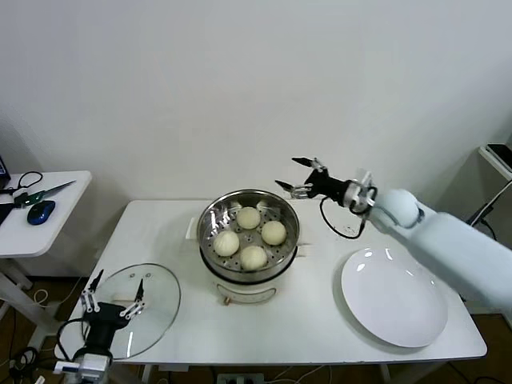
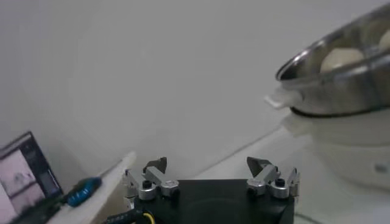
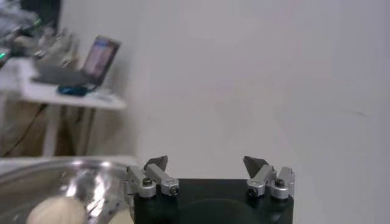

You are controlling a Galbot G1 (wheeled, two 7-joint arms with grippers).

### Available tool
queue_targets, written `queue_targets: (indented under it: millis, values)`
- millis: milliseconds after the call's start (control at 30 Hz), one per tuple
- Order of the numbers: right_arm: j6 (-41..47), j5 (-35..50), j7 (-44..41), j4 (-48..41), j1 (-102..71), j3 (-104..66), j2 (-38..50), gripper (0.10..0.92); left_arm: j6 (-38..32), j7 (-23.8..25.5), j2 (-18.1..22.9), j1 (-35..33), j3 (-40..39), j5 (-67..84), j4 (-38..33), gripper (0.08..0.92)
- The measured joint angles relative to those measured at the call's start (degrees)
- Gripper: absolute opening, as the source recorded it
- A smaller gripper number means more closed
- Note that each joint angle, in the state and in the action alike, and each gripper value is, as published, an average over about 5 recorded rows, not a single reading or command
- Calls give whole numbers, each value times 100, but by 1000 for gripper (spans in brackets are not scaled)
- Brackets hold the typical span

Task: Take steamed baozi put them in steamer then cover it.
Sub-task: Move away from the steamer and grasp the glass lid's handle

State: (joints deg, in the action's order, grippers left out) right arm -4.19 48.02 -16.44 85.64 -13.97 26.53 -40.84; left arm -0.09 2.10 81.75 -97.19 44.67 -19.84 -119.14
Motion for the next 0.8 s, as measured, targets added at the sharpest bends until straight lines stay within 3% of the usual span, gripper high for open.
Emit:
queue_targets:
  millis: [433, 800]
  values:
    - [222, -892, 606, 842, -2975, -2995, -375, 823, -169, -10, 65, -191, 112, -3467, 38, 823]
    - [387, -1450, 787, 1034, -4450, -4337, -898, 823, -562, -337, 195, 58, 208, -5866, 695, 823]
